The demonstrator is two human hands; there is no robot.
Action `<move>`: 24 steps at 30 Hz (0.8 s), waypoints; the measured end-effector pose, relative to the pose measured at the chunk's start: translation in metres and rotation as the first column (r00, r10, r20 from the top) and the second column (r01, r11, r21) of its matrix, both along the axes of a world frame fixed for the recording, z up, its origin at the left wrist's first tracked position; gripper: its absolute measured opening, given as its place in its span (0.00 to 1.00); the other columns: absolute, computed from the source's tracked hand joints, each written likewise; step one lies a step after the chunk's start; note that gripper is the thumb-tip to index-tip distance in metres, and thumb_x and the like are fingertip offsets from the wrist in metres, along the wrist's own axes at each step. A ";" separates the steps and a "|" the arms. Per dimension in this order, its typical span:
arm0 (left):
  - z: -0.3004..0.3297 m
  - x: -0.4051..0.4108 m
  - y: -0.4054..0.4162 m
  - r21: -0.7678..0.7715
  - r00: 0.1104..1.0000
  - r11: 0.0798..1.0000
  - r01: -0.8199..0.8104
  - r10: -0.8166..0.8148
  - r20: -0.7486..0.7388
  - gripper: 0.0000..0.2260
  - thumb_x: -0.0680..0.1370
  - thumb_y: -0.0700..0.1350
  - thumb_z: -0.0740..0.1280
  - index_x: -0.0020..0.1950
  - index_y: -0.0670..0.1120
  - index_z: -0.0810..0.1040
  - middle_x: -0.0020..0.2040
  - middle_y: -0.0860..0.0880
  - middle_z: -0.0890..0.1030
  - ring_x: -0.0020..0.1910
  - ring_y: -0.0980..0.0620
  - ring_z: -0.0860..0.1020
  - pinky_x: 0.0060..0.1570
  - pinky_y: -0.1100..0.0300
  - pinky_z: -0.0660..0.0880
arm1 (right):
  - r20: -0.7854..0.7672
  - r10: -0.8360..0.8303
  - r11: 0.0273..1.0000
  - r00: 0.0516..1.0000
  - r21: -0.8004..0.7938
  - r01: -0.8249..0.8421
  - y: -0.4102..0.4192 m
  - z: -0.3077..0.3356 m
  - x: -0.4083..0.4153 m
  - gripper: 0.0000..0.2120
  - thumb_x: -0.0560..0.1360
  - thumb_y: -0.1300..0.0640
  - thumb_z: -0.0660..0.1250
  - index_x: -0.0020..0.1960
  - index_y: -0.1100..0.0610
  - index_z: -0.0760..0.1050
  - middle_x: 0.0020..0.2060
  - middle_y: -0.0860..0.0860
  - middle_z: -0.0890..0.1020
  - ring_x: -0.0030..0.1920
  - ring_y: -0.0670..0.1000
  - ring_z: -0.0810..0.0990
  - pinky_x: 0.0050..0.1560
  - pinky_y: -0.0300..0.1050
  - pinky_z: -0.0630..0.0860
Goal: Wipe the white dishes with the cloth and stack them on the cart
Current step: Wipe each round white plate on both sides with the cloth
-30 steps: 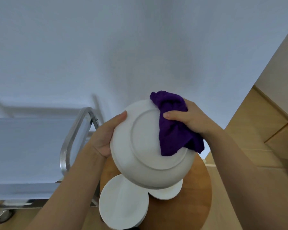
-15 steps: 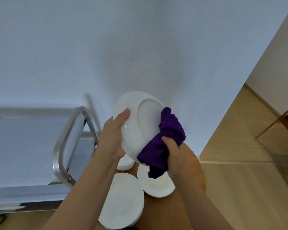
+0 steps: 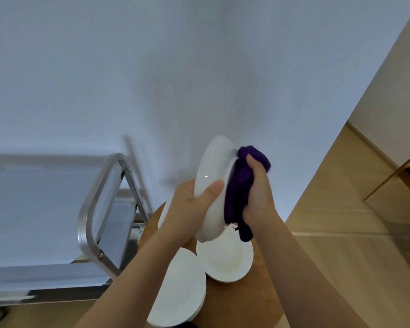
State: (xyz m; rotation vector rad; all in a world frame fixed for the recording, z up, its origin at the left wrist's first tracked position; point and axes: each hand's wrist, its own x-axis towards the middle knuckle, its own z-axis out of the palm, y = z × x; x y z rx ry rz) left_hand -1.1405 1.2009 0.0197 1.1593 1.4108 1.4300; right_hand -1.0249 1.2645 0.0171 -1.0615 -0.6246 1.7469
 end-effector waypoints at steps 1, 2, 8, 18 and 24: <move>0.003 0.003 -0.001 0.005 0.999 1.000 0.015 -0.015 -0.036 0.08 0.77 0.48 0.67 0.38 0.51 0.79 0.31 0.56 0.83 0.31 0.59 0.80 0.29 0.67 0.75 | 0.011 0.057 0.997 0.998 0.043 -0.057 0.001 0.003 -0.007 0.25 0.68 0.40 0.68 0.60 0.52 0.77 0.52 0.55 0.83 0.54 0.58 0.81 0.58 0.59 0.75; 0.006 0.004 0.000 0.020 0.998 1.000 0.012 -0.011 -0.055 0.08 0.77 0.48 0.67 0.38 0.51 0.79 0.31 0.56 0.82 0.31 0.60 0.80 0.29 0.68 0.74 | 0.032 0.105 0.991 0.994 0.079 -0.107 0.000 0.002 -0.009 0.26 0.68 0.38 0.67 0.60 0.51 0.77 0.53 0.55 0.83 0.54 0.59 0.81 0.58 0.60 0.75; 0.016 -0.001 0.009 0.066 0.987 0.987 -0.149 0.145 0.065 0.08 0.77 0.48 0.67 0.39 0.49 0.79 0.30 0.53 0.82 0.30 0.57 0.81 0.28 0.65 0.76 | 0.187 0.185 0.878 0.965 0.409 -0.248 -0.022 -0.007 -0.011 0.13 0.72 0.50 0.65 0.53 0.54 0.76 0.36 0.46 0.83 0.39 0.46 0.82 0.35 0.36 0.77; 0.006 -0.008 0.021 -0.097 0.769 0.935 -0.340 0.336 0.544 0.11 0.78 0.52 0.66 0.51 0.46 0.80 0.40 0.49 0.85 0.40 0.50 0.84 0.35 0.59 0.80 | 0.608 -0.401 0.508 0.685 0.770 -0.386 -0.053 -0.045 -0.031 0.28 0.72 0.46 0.64 0.70 0.41 0.61 0.71 0.46 0.66 0.70 0.49 0.64 0.66 0.57 0.67; 0.001 -0.050 0.014 0.032 0.755 0.991 -0.129 0.077 0.652 0.12 0.78 0.53 0.62 0.53 0.49 0.81 0.50 0.47 0.85 0.48 0.48 0.84 0.37 0.54 0.81 | 0.370 0.044 0.901 0.928 0.387 -0.197 -0.046 -0.050 -0.015 0.22 0.78 0.50 0.63 0.70 0.51 0.64 0.61 0.63 0.75 0.59 0.65 0.75 0.44 0.39 0.74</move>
